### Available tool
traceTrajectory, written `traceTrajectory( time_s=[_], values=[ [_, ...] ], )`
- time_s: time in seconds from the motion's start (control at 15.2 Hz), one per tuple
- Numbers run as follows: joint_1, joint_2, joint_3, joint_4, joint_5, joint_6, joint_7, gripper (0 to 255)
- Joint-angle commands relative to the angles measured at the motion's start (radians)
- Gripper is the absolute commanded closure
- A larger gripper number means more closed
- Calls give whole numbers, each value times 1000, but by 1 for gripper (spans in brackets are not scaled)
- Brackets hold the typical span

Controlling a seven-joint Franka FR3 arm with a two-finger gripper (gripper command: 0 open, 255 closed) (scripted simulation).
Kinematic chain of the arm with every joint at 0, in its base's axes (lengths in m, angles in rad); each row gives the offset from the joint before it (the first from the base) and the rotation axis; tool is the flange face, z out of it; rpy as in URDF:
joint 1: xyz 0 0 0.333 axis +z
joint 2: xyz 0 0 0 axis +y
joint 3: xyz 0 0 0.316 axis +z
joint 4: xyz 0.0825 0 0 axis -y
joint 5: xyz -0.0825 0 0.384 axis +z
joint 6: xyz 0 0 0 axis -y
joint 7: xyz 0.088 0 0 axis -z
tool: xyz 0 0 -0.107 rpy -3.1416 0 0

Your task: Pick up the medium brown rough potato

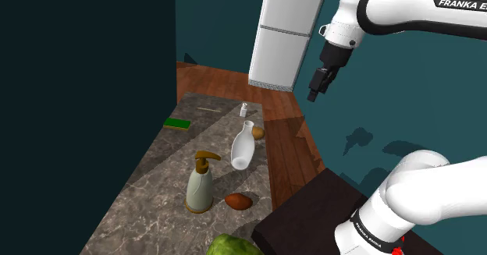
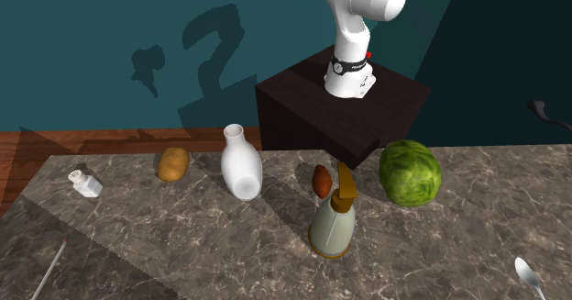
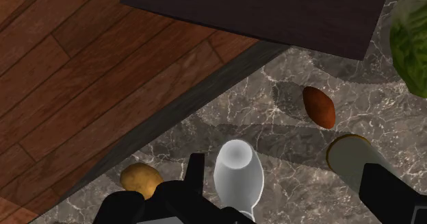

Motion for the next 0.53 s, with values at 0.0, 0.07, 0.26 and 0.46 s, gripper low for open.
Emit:
traceTrajectory(
  time_s=[0.0,0.07,0.26,0.46],
  values=[
    [0,0,0,0,0,0,0,0],
    [6,0,3,-32,8,33,-1,0],
    [24,9,12,-122,33,137,-3,0],
    [44,33,24,-202,60,245,-7,0]
  ],
)
